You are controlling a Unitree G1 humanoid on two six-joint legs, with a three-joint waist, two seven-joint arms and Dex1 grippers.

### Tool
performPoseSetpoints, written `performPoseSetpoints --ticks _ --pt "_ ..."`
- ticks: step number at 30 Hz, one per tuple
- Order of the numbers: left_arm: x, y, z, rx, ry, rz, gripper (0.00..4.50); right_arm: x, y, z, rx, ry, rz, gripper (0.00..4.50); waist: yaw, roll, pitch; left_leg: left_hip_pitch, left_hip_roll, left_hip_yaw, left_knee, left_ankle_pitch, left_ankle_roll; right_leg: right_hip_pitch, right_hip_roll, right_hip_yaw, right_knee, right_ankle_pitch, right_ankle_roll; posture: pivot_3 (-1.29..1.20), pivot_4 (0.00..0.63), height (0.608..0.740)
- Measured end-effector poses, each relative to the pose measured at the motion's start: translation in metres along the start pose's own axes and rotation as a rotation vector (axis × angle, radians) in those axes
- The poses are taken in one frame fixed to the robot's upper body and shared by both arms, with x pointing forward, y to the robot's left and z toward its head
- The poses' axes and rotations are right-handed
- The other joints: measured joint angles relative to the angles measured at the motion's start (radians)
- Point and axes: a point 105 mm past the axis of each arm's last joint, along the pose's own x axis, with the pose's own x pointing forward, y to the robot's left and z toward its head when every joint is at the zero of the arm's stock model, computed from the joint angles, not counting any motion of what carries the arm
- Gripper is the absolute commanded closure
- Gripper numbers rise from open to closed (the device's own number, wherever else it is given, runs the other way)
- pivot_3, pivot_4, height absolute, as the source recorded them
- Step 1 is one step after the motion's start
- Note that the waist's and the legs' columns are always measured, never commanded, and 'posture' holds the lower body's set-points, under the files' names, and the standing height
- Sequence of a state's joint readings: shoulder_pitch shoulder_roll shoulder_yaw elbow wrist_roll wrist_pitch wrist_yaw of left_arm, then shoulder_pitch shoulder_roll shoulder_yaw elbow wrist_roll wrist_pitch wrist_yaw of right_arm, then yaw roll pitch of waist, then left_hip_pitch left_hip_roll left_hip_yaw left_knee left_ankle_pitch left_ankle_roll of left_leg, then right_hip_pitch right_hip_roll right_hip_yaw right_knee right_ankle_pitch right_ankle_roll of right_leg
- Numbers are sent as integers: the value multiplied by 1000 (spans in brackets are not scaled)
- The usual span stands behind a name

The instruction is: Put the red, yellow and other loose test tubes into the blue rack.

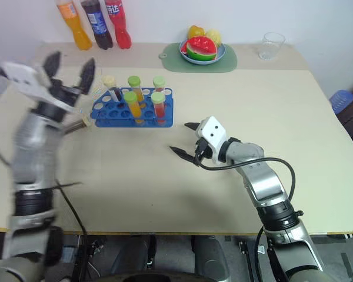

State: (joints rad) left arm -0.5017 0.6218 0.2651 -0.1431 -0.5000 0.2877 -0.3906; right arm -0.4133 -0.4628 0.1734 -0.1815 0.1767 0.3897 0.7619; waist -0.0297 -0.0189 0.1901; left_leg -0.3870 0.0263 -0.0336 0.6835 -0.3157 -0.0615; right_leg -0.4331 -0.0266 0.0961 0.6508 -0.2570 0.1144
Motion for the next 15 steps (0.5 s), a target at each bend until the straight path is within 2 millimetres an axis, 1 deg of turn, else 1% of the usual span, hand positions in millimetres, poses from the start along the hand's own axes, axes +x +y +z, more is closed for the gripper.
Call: performPoseSetpoints --ticks 1,2,3,5,6,8,10,11,13,15 --pt "-4 4 0 15 57 -38 134 0 0 1 -1 -3 4 0 0 0 0 0 0 0 0 0 0 1 0 0 0 0 0 0 150 734" --pt "-11 10 -7 71 187 -106 134 1 0 4 -9 -9 14 0 -5 0 0 0 0 0 0 0 0 1 0 0 -1 0 0 0 150 734" --pt "-16 16 -15 89 280 -133 134 1 -2 7 -21 -13 17 0 -7 0 0 1 0 0 0 0 0 1 0 0 -1 0 0 0 150 734" --pt "-27 36 -35 106 506 -164 134 0 -5 13 -45 -18 29 0 -13 0 0 1 0 -1 0 0 0 1 1 0 -1 0 0 0 150 734" --pt "-31 46 -43 107 588 -162 134 -1 -7 14 -50 -18 33 0 -13 0 1 1 0 -1 0 0 0 2 1 -1 0 -1 0 0 150 734" --pt "-32 54 -55 88 687 -176 134 -1 -9 17 -55 -24 40 0 -12 0 1 1 0 -1 0 0 0 2 2 -1 -1 -1 0 0 150 734" --pt "-28 58 -67 69 787 -204 134 0 -10 20 -66 -33 49 0 -11 0 1 0 0 -1 0 0 0 2 2 -1 -1 -1 0 0 150 734" --pt "-28 67 -78 70 886 -200 134 1 -11 22 -70 -38 52 0 -13 0 0 0 -1 -1 0 0 0 2 2 -1 -1 -1 0 0 150 734" --pt "-33 78 -91 87 1021 -199 134 2 -11 24 -79 -45 55 0 -17 0 1 1 -1 -1 -1 0 0 2 2 -1 -1 -1 0 0 150 734" --pt "-40 82 -107 104 1150 -230 134 2 -11 24 -78 -45 53 0 -21 0 1 1 0 -1 -1 0 1 1 2 -1 -1 -1 0 0 150 734"
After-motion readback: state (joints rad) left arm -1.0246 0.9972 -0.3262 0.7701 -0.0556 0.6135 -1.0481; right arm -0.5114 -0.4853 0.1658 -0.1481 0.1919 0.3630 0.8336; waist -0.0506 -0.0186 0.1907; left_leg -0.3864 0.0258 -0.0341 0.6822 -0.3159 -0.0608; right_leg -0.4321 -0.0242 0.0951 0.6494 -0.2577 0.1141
